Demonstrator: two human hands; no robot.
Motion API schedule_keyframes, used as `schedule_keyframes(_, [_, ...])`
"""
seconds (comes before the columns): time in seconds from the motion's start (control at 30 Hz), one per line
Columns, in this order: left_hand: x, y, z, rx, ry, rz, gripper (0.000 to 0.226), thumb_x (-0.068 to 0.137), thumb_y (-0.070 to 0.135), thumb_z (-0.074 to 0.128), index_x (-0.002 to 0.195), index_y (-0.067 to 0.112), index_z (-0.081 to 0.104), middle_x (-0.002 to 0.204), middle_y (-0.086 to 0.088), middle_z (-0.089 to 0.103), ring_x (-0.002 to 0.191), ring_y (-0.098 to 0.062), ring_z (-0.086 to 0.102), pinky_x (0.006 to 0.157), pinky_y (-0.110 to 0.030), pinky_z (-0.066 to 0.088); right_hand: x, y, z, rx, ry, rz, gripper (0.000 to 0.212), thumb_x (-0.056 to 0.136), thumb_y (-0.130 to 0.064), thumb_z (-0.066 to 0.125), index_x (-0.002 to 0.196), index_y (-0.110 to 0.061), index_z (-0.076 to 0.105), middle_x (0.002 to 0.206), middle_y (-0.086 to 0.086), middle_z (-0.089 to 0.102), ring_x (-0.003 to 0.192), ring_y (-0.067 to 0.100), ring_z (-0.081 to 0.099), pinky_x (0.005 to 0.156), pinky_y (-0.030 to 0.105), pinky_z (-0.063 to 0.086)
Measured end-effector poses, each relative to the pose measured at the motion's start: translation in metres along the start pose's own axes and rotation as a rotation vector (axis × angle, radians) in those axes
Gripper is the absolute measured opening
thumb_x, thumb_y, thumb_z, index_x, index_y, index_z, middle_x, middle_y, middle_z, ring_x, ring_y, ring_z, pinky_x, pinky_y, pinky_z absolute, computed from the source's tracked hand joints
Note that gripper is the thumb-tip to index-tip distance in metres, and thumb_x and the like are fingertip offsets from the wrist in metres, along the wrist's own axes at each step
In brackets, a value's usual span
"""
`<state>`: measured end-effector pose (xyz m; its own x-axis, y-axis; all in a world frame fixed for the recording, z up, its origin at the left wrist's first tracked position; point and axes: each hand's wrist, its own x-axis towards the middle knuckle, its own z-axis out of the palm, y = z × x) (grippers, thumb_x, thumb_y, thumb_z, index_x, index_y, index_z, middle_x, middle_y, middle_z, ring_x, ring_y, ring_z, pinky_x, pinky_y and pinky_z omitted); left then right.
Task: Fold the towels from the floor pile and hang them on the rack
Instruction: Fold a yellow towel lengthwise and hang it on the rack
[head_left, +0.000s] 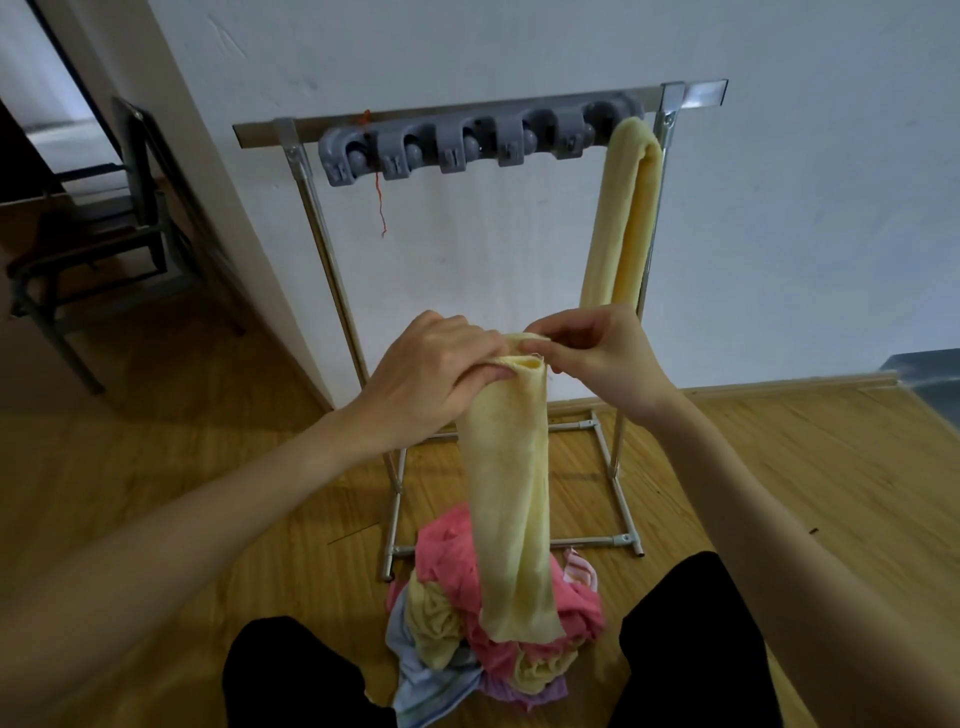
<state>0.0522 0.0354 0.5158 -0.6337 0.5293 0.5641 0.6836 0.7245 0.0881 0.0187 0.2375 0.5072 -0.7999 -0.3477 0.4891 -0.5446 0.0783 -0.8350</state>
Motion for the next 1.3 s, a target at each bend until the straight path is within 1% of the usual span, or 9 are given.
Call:
schedule_keyframes(0.2, [0.006, 0.001, 0.001, -0.017, 0.106, -0.042, 0.028, 0.093, 0.038, 0.053, 0.090, 0.013, 0.064, 0.075, 0.002, 0.064, 0.069, -0.014, 0.055, 0.073, -0.031, 0.039, 0.002, -0.001, 0.002, 0.116, 0.002, 0.017, 0.014, 0.083, 0.002, 0.067, 0.096, 0.005, 0.072, 0.059, -0.011, 0.066, 0.053, 0.003, 0.053, 0.053, 0.013, 0.042])
schedule_keyframes(0.53, [0.010, 0.002, 0.001, 0.009, 0.234, -0.129, 0.021, 0.094, 0.031, 0.057, 0.080, 0.014, 0.058, 0.065, 0.012, 0.050, 0.059, -0.006, 0.044, 0.075, -0.024, 0.034, 0.005, -0.003, 0.002, 0.328, -0.048, 0.125, 0.023, 0.089, -0.007, 0.059, 0.105, 0.006, 0.068, 0.080, 0.016, 0.063, 0.071, 0.022, 0.049, 0.061, 0.025, 0.042])
schedule_keyframes(0.6, [0.011, 0.001, 0.000, -0.007, 0.239, -0.159, 0.021, 0.094, 0.030, 0.057, 0.080, 0.014, 0.059, 0.064, 0.010, 0.052, 0.060, -0.006, 0.045, 0.075, -0.025, 0.035, 0.005, -0.004, 0.002, 0.291, -0.053, 0.105, 0.024, 0.086, -0.004, 0.064, 0.108, 0.004, 0.068, 0.088, 0.015, 0.067, 0.077, 0.021, 0.055, 0.068, 0.030, 0.048])
schedule_keyframes(0.73, [0.017, 0.002, -0.005, -0.006, 0.245, -0.174, 0.022, 0.093, 0.032, 0.058, 0.081, 0.014, 0.059, 0.066, 0.006, 0.057, 0.061, -0.007, 0.048, 0.076, -0.030, 0.039, 0.005, -0.005, 0.008, 0.249, -0.018, 0.038, 0.028, 0.083, 0.004, 0.067, 0.111, 0.007, 0.064, 0.106, 0.023, 0.068, 0.100, 0.035, 0.065, 0.091, 0.043, 0.053])
schedule_keyframes(0.9, [0.019, -0.004, -0.006, -0.056, 0.286, -0.178, 0.025, 0.089, 0.036, 0.063, 0.086, 0.011, 0.061, 0.080, 0.002, 0.059, 0.074, -0.010, 0.051, 0.074, -0.031, 0.044, 0.010, -0.007, 0.017, 0.279, 0.078, 0.085, 0.023, 0.088, 0.003, 0.060, 0.111, 0.005, 0.064, 0.106, 0.025, 0.066, 0.094, 0.032, 0.068, 0.080, 0.040, 0.058])
schedule_keyframes(1.0, [0.004, -0.010, 0.003, -0.207, 0.352, -0.295, 0.052, 0.077, 0.039, 0.075, 0.113, 0.009, 0.054, 0.111, -0.004, 0.050, 0.100, -0.009, 0.049, 0.083, -0.016, 0.048, 0.015, -0.006, 0.024, 0.274, 0.146, 0.116, 0.020, 0.090, 0.005, 0.057, 0.107, -0.001, 0.066, 0.101, 0.017, 0.068, 0.087, 0.024, 0.068, 0.073, 0.038, 0.059])
schedule_keyframes(1.1, [-0.025, -0.018, 0.019, -0.497, 0.236, -0.511, 0.076, 0.063, 0.039, 0.083, 0.126, 0.020, 0.043, 0.123, 0.008, 0.049, 0.110, 0.000, 0.050, 0.091, -0.016, 0.046, 0.021, -0.003, 0.028, 0.319, 0.146, 0.168, 0.021, 0.091, 0.005, 0.054, 0.105, -0.004, 0.067, 0.093, 0.007, 0.069, 0.080, 0.016, 0.066, 0.063, 0.028, 0.054])
schedule_keyframes(1.2, [-0.062, -0.033, 0.052, -0.705, 0.025, -0.674, 0.069, 0.056, 0.030, 0.089, 0.115, 0.029, 0.053, 0.110, 0.013, 0.061, 0.102, -0.006, 0.060, 0.090, -0.037, 0.053, 0.028, -0.004, 0.029, 0.346, 0.108, 0.222, 0.022, 0.091, 0.004, 0.052, 0.109, 0.001, 0.066, 0.089, 0.007, 0.068, 0.078, 0.017, 0.064, 0.065, 0.030, 0.053])
schedule_keyframes(1.3, [-0.091, -0.044, 0.084, -0.730, -0.078, -0.700, 0.055, 0.055, 0.035, 0.088, 0.104, 0.029, 0.064, 0.097, 0.008, 0.070, 0.091, -0.013, 0.067, 0.083, -0.038, 0.056, 0.034, -0.011, 0.033, 0.376, 0.079, 0.234, 0.022, 0.092, 0.005, 0.051, 0.108, 0.000, 0.065, 0.088, 0.010, 0.067, 0.080, 0.023, 0.062, 0.070, 0.035, 0.054])
